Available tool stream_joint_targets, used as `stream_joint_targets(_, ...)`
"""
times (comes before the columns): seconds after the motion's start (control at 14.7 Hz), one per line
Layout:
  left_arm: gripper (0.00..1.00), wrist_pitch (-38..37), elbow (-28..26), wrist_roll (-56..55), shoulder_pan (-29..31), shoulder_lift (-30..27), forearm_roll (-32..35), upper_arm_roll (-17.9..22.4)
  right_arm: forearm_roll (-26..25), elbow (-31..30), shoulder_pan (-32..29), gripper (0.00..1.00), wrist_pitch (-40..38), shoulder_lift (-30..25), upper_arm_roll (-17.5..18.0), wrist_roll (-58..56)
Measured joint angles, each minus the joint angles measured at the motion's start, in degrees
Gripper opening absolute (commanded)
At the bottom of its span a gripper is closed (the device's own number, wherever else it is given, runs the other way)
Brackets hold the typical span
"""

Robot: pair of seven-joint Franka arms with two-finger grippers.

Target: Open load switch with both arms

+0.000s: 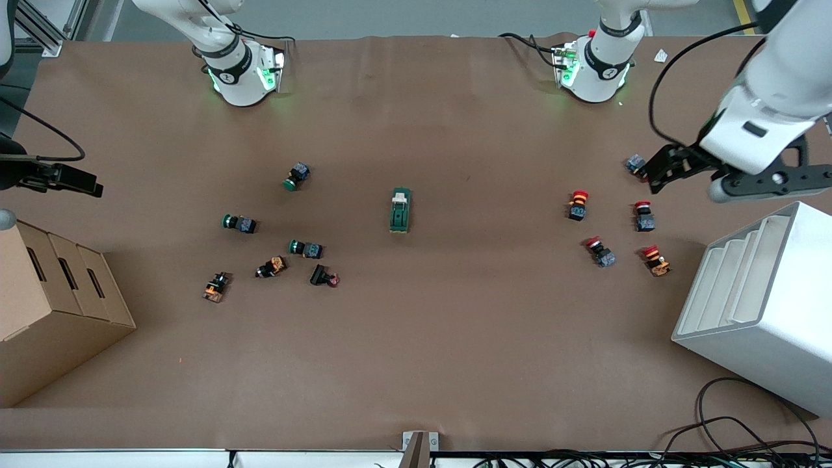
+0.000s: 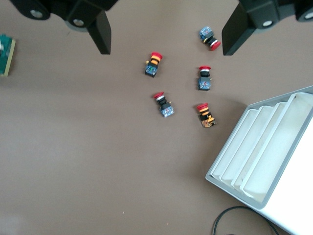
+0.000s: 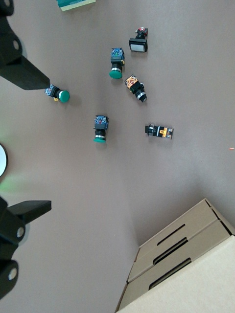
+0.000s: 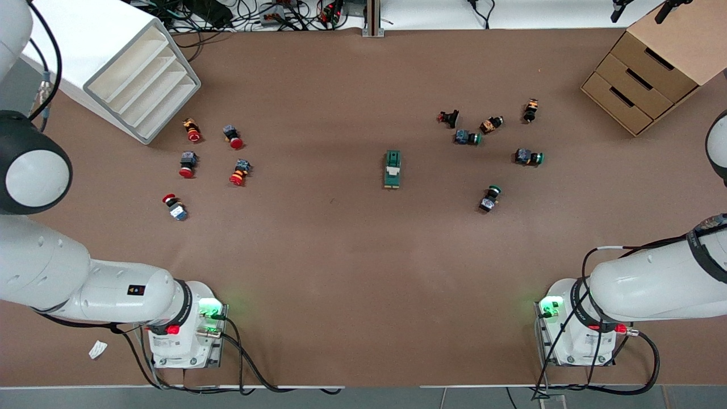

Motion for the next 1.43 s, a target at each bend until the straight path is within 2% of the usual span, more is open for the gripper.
stream_joint_targets(0.41,1.0,-0.8,-6.6,5.4,3.4,-6.1,-2.6,0.3,0.9,1.4,0.2,1.0,-0.5,-0.2,0.0,0.0)
stream_joint_targets(0.75,1.0,-0.9,-11.7,8.0,3.4,-11.3,-3.3,0.3,1.7,3.8,0.2,1.0,-2.0,-0.3,-0.3,0.0)
stream_joint_targets(1.02,1.0,-0.9,-12.7,13.5,3.8,-11.6,-4.5,1.0,2.3,4.1,0.1,1.0,-2.7,-0.3,-0.5,0.0)
stream_joint_targets(1.43,1.0,-0.8,-12.8,14.2,4.1,-11.1,-5.4,1.6,1.9,4.1,0.2,1.0,-5.8,-0.6,-0.4,0.0)
